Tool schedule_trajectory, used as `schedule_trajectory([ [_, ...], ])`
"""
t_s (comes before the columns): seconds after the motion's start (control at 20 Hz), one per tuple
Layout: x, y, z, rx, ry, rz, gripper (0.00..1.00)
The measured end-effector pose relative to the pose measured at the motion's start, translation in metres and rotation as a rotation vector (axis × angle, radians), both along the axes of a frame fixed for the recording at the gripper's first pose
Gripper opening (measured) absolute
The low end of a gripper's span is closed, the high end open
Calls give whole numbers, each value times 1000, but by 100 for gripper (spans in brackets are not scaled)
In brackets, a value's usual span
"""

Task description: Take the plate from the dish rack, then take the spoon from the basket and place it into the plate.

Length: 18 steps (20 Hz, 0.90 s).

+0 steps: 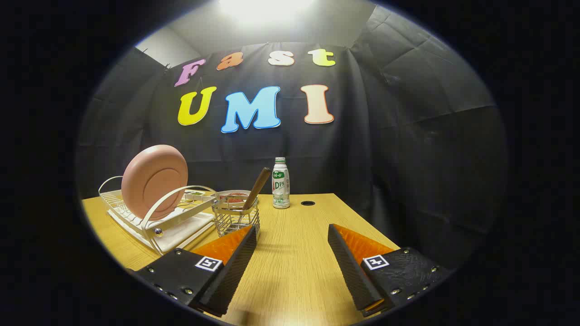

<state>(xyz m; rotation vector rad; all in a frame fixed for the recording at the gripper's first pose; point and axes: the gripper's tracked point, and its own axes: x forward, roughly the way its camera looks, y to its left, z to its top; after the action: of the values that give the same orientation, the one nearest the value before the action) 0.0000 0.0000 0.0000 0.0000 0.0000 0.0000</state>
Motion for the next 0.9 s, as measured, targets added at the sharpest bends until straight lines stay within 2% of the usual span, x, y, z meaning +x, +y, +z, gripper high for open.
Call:
schedule_trajectory([
  [0.4, 64, -11, 8, 22, -22, -32, 98],
  [0.55, 75, -33, 29, -37, -62, -77, 97],
  [0.7, 67, -63, 55, -90, -71, -118, 97],
  [0.9, 26, -89, 85, -136, -56, -159, 97],
])
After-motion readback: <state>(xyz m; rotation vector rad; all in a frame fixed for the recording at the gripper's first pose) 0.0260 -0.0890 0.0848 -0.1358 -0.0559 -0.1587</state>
